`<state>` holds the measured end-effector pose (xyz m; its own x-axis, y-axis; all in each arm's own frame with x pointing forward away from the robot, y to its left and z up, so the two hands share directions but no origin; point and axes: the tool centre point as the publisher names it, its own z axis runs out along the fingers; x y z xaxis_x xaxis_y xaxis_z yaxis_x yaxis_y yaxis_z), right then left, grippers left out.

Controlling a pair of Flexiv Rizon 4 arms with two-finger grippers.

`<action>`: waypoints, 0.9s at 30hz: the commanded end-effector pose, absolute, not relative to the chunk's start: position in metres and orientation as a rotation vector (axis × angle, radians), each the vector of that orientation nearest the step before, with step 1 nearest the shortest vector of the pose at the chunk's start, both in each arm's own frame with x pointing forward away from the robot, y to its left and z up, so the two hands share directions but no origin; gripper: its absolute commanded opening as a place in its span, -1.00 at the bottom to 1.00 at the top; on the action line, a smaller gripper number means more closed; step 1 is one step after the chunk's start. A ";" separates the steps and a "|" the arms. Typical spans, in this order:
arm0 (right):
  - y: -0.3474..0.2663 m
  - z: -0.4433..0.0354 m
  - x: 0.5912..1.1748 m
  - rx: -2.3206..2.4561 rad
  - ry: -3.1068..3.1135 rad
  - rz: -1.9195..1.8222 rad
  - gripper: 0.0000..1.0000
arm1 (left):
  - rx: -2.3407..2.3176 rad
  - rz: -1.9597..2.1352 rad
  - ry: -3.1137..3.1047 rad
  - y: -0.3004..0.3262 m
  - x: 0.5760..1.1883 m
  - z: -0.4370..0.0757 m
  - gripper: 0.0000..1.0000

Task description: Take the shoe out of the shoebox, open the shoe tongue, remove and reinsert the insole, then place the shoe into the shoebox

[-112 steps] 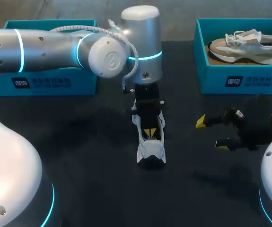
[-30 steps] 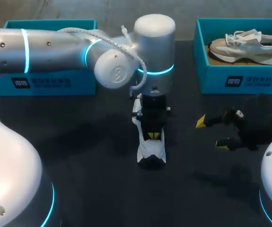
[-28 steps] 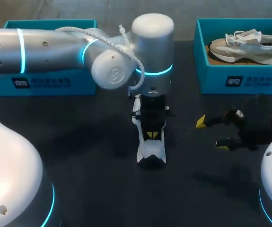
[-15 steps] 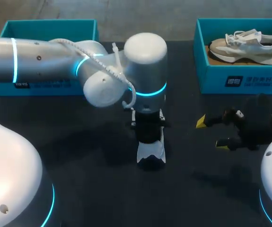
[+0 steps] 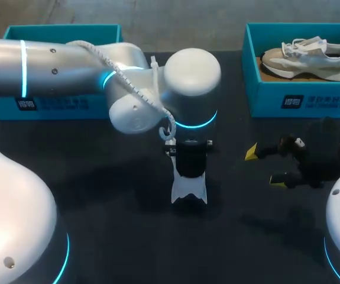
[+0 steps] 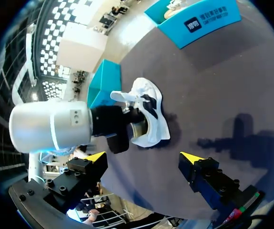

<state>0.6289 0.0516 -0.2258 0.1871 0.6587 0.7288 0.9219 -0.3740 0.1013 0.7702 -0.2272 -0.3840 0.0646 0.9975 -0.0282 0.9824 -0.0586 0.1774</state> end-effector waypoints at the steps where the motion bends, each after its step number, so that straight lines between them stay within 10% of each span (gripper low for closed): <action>1: 0.051 -0.224 0.625 -2.112 -1.489 -1.008 1.00 | 2.132 0.217 2.011 -0.216 0.768 -0.354 -1.00; 9: 0.051 -0.224 0.625 -2.112 -1.489 -1.008 1.00 | 2.088 0.287 1.996 -0.217 0.788 -0.343 -1.00; 16: 0.051 -0.224 0.625 -2.112 -1.489 -1.008 1.00 | 2.083 0.294 2.028 -0.212 0.791 -0.344 1.00; 27: 0.051 -0.224 0.625 -2.112 -1.489 -1.008 1.00 | 2.102 0.280 2.044 -0.210 0.790 -0.350 1.00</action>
